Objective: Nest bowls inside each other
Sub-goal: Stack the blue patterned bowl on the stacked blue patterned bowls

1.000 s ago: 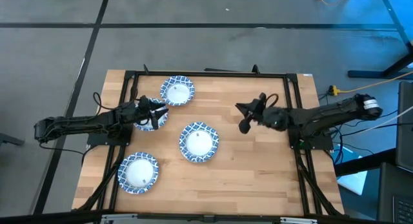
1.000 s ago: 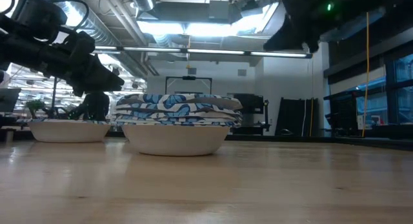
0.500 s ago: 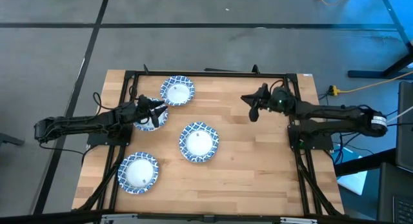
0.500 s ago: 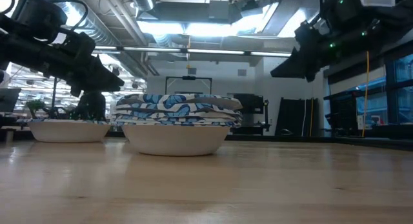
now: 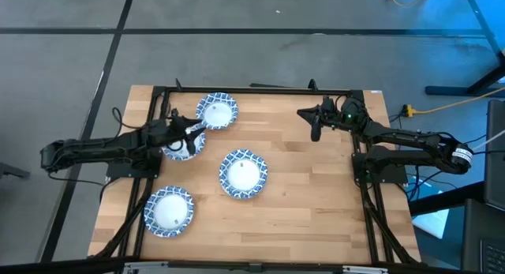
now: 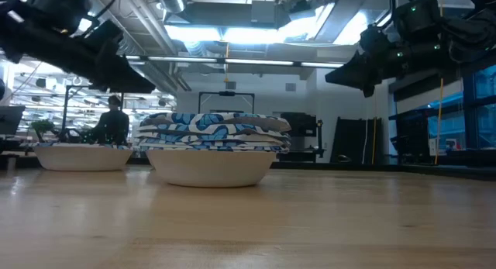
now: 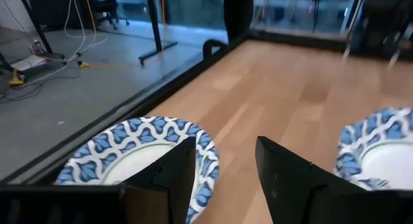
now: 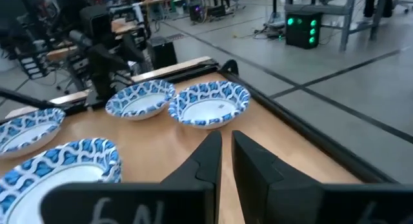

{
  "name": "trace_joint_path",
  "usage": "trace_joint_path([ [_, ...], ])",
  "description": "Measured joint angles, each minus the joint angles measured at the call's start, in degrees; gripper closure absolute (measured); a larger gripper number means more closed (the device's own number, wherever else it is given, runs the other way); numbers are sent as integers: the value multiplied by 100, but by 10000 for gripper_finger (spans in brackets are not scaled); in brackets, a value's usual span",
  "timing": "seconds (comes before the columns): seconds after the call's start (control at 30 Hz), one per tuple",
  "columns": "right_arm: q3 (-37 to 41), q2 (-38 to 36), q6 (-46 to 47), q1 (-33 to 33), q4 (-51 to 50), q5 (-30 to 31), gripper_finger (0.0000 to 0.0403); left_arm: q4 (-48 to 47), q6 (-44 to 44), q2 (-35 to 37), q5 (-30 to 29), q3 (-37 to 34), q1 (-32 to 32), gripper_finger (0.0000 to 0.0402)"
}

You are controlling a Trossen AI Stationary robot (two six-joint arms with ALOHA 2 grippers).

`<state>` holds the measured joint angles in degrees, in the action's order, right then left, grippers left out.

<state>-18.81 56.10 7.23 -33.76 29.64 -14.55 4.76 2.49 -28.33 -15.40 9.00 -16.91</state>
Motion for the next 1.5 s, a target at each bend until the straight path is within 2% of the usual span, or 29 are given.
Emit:
trace_joint_path([
  [0.23, 0, 0, 25, 0, 40, 208, 365, -308, -532, -1292, 10, 730, -267, 247],
  [0.47, 0, 0, 159, 2, 1, 206, 365, -320, -653, -2765, 424, 1174, -436, 247],
  [0.7, 0, 3, 162, 4, -120, 203, 365, -316, -1335, -4008, 392, 1712, -401, 247],
  [0.83, 0, 4, 159, 2, -132, 201, 365, -385, -1368, -4591, 120, 2019, -402, 247],
  [1.0, 0, 4, 159, 2, -132, 201, 365, -636, -1555, -5143, 104, 2277, -409, 247],
  [1.27, 0, 4, 157, 2, -215, 197, 365, -735, -1483, -5633, -337, 2416, -410, 252],
  [1.4, 0, 4, 157, 3, -271, 195, 365, -739, -1480, -5609, -336, 2417, -406, 288],
  [1.5, 0, 4, 155, 2, -340, 195, 365, -739, -1459, -5527, -285, 2419, -406, 337],
])
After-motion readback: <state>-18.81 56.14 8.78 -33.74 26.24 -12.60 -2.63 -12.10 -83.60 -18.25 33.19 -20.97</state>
